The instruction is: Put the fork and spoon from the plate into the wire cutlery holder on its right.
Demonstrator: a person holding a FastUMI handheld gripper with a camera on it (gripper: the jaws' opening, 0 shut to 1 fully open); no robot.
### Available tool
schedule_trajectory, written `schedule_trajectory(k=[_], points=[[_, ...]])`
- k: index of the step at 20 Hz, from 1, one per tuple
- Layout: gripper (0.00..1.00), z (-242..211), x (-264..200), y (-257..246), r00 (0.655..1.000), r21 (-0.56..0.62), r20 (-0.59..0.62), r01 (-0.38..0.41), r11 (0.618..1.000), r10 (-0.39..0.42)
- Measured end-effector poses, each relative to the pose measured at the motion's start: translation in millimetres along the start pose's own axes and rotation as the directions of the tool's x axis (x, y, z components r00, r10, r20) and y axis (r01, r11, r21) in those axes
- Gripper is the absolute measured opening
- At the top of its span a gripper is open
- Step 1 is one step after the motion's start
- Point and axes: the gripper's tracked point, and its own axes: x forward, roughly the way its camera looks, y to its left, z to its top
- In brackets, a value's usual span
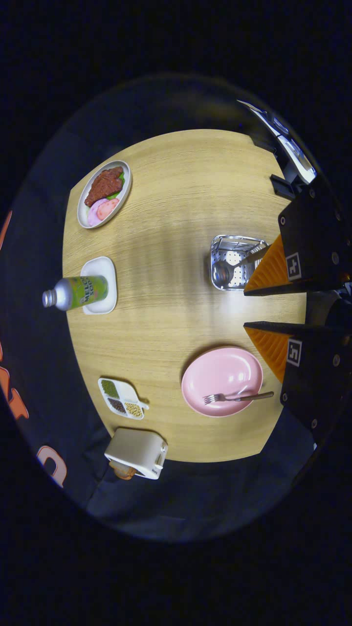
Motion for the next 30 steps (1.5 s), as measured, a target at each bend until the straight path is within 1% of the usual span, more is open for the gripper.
schedule_trajectory(k=[1,3,4,5,6,8,10,13,17,21,23,24,27,30], points=[[0.30,1.8,-2.0,14.0,0.999,-0.005,0.033,-0.024,1.000,0.024],[0.38,3.2,-3.8,41.4,0.993,-0.024,0.095,-0.067,0.997,0.069],[0.47,1.7,-2.4,53.8,0.989,-0.039,0.118,-0.081,0.996,0.085],[0.53,-0.1,-0.2,64.6,0.986,-0.052,0.136,-0.088,0.995,0.094],[0.65,-4.8,3.7,76.1,0.984,-0.067,0.148,-0.090,0.994,0.099],[0.76,-20.2,16.8,96.1,0.985,-0.087,0.134,-0.097,0.991,0.108],[0.81,-42.0,33.8,115.7,0.989,-0.090,0.080,-0.120,0.989,0.127],[0.84,-65.0,57.7,141.3,0.990,-0.099,0.013,-0.139,0.985,0.141],[0.85,-77.1,85.4,169.4,0.991,-0.132,-0.044,-0.135,0.982,0.130],[0.85,-83.2,116.3,179.9,0.992,-0.145,-0.097,-0.089,0.985,0.075],[0.83,-90.3,128.6,191.8,0.988,-0.148,-0.137,-0.096,0.984,0.076],[0.80,-93.6,135.1,193.8,0.986,-0.156,-0.151,-0.088,0.984,0.064],[0.71,-102.1,153.8,193.0,0.983,-0.173,-0.183,-0.027,0.985,-0.006],[0.51,-111.8,166.1,190.0,0.975,-0.188,-0.213,0.014,0.982,-0.055]])
